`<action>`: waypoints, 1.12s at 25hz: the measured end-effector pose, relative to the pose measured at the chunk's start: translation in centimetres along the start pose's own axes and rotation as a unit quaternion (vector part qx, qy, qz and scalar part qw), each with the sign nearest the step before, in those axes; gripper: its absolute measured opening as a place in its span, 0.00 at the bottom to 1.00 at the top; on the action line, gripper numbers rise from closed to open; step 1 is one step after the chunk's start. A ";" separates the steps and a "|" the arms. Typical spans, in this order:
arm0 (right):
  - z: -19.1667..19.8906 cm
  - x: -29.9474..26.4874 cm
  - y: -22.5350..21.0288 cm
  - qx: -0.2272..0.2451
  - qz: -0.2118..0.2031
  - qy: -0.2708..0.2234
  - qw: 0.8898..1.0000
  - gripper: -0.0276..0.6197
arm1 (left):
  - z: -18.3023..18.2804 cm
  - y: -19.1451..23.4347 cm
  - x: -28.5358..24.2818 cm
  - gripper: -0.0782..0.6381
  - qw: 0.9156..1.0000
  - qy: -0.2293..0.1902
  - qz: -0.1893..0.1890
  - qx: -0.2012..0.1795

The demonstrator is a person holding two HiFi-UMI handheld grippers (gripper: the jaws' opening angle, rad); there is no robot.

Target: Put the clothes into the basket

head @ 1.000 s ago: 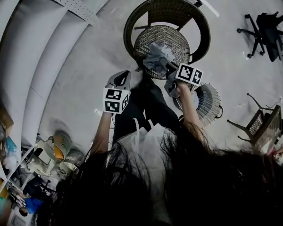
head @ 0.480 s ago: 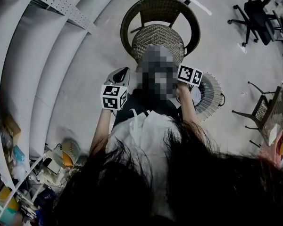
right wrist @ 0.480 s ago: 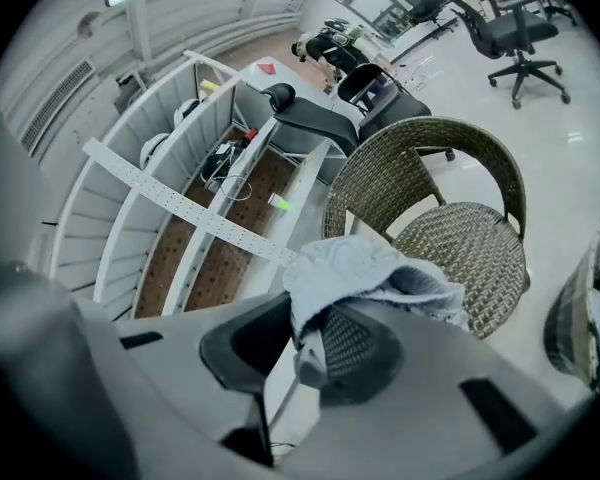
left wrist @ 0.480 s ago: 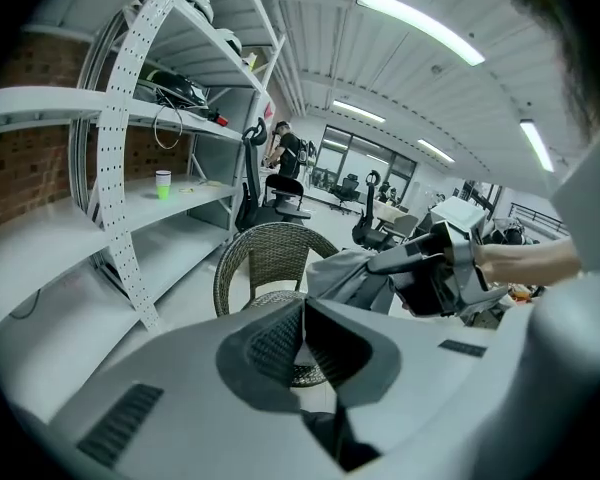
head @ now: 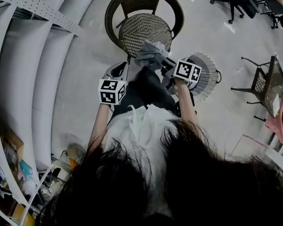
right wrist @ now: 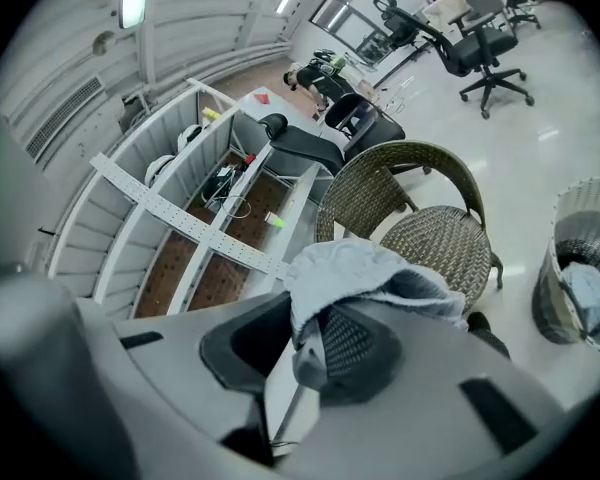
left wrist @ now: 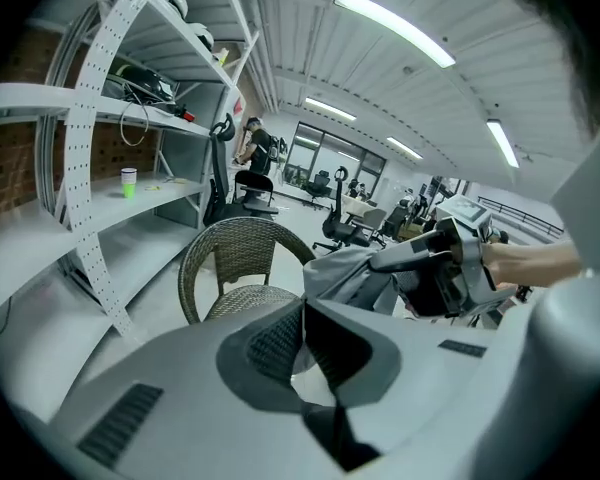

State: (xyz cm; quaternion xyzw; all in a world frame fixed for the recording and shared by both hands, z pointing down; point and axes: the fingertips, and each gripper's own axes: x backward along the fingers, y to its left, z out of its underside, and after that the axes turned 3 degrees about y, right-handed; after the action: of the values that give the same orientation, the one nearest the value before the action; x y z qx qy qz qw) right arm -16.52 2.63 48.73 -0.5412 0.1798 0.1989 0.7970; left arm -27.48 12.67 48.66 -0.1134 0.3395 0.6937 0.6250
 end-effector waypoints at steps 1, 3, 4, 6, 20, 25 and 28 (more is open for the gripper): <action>0.1 0.7 -0.2 -0.002 0.004 -0.005 1.000 0.17 | -0.1 -0.6 -0.2 0.14 1.000 0.000 0.008 -0.004; 0.4 2.3 -0.9 -0.009 0.014 -0.017 1.000 0.17 | -0.2 -2.0 -0.7 0.14 1.000 0.003 0.024 -0.013; 0.5 3.1 -1.2 -0.013 0.019 -0.023 0.999 0.17 | -0.2 -2.8 -1.0 0.14 0.999 0.005 0.033 -0.017; 0.6 4.7 -2.0 -0.020 0.027 -0.035 0.999 0.17 | -0.3 -4.3 -1.6 0.14 0.998 0.011 0.049 -0.029; -1.3 15.5 -8.8 -0.070 0.053 -0.109 0.990 0.17 | -1.7 -15.6 -8.8 0.14 0.988 0.043 0.127 -0.077; -1.9 20.4 -13.0 -0.091 0.063 -0.124 0.986 0.17 | -1.6 -21.5 -12.0 0.14 0.983 0.057 0.147 -0.093; -2.4 23.1 -15.6 -0.107 0.069 -0.134 0.983 0.17 | -1.2 -24.8 -13.8 0.14 0.980 0.072 0.158 -0.101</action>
State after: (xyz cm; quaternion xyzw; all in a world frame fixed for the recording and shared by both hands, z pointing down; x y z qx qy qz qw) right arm 11.02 -2.00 48.65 -0.5782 0.0864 0.3425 0.7355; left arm -1.70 0.72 47.59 -0.1700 0.3255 0.8046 0.4666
